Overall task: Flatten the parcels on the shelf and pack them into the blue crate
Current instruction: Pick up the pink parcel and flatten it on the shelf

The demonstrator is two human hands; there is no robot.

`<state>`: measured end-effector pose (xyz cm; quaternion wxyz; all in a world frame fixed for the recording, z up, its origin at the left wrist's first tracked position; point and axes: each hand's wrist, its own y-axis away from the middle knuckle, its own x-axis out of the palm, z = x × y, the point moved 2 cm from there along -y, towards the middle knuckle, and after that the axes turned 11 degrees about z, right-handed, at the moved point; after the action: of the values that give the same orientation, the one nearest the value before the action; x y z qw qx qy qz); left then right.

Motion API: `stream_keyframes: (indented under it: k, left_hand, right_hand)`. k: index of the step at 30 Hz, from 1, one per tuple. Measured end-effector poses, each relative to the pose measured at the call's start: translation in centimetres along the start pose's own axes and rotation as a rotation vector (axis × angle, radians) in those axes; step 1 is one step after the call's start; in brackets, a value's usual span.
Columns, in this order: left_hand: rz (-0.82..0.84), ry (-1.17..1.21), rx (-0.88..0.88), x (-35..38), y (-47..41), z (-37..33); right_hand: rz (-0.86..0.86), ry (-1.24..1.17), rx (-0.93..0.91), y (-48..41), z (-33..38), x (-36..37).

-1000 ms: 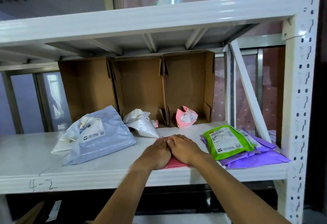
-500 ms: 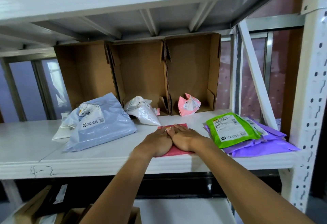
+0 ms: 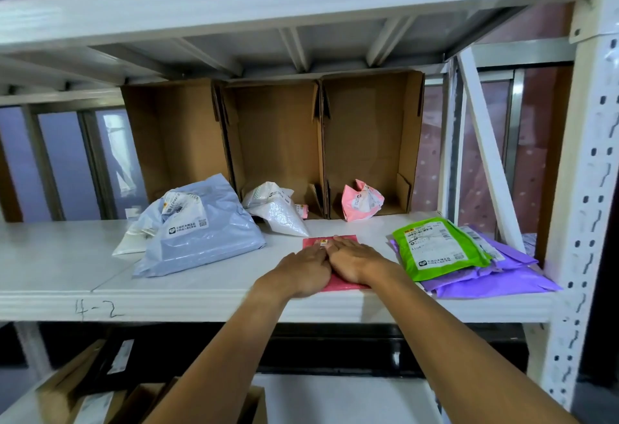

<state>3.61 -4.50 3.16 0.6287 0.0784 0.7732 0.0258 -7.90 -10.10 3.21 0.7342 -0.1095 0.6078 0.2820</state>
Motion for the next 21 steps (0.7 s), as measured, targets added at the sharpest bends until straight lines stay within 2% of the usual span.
stream_keyframes:
  k: [3,8,14,17,21]
  left_hand:
    - [0.029,-0.068,-0.017,0.6,1.0,-0.2]
    - [-0.016,-0.090,-0.067,1.0,1.9,-0.9]
    - [-0.108,-0.289,-0.222,2.1,2.9,-3.8]
    - [-0.102,-0.155,-0.206,1.9,2.7,-3.0]
    - [0.007,-0.075,-0.186,-0.4,3.1,-1.9]
  right_hand:
    - [-0.001,0.024,0.004,-0.3,0.1,0.0]
    - [0.029,0.071,0.010,-1.1,-0.2,0.0]
    - [0.026,0.058,0.020,-1.4,-0.3,-0.1]
    - [-0.015,0.050,0.075,-1.9,-0.4,0.0]
    - [-0.142,-0.016,0.185,-1.8,-0.7,0.1]
